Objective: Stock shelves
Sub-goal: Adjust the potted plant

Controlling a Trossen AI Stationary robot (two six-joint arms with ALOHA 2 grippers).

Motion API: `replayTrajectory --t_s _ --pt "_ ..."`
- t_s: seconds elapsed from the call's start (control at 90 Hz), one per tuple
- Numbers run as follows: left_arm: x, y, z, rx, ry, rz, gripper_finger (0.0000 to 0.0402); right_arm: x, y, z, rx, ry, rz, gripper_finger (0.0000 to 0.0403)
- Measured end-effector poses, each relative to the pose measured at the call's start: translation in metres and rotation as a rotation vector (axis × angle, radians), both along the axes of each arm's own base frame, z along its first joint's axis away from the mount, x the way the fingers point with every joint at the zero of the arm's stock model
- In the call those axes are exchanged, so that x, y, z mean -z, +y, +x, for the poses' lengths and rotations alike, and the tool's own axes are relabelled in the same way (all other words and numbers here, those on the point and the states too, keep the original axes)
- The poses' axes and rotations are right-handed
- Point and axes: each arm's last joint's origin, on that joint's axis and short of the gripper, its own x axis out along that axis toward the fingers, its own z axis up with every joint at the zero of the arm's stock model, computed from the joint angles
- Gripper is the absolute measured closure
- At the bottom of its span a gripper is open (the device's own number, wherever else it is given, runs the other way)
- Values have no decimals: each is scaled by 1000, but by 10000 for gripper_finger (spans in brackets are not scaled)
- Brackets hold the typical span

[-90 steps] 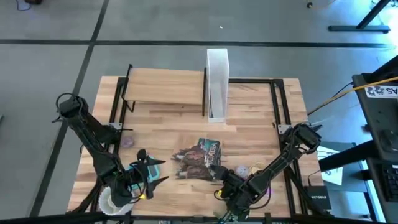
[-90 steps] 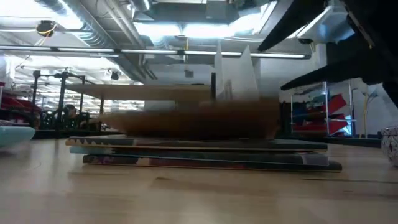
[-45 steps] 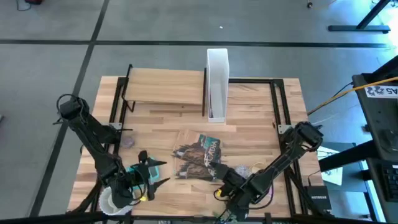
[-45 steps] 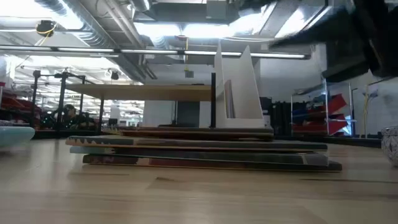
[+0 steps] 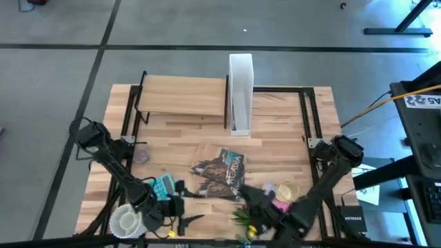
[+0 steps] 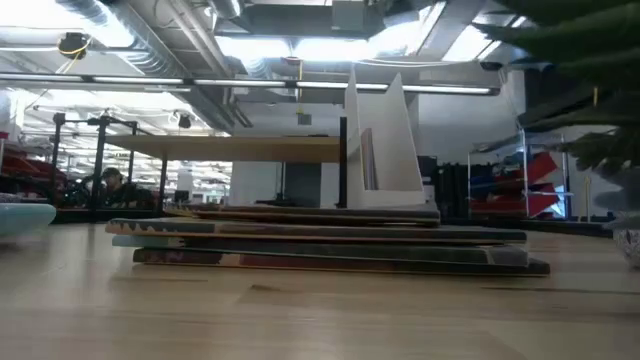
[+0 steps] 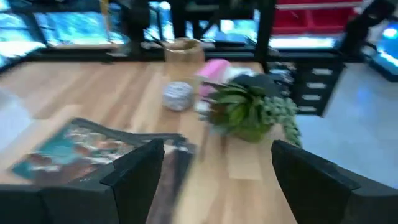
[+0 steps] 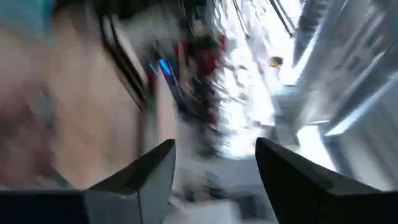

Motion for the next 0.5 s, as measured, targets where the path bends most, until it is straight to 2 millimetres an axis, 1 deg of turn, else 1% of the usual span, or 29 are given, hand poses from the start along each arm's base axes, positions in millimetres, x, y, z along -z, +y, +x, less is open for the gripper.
replayTrajectory --t_s 0.056,0.144,0.2,0.256,0.322,0.367,0.444,0.5 --pt "2 -2 11 53 25 -19 119 -14 12 -9 -87 -18 153 196" --pt "8 -6 28 152 69 -35 119 -34 25 -25 -220 30 432 196" --pt "12 -9 38 199 100 -44 119 -44 26 -33 -260 118 655 196" --pt "15 -11 48 239 134 -51 119 -49 25 -40 -239 246 891 196" --pt "22 -12 58 285 168 -65 119 -44 24 -46 -150 404 1131 196" --pt "27 -12 66 320 190 -80 119 -38 25 -49 -83 476 1234 197" --pt "35 -9 80 362 221 -103 121 -23 30 -56 -3 552 1306 205" --pt "40 -7 88 371 233 -113 125 -8 33 -61 59 603 1327 215"
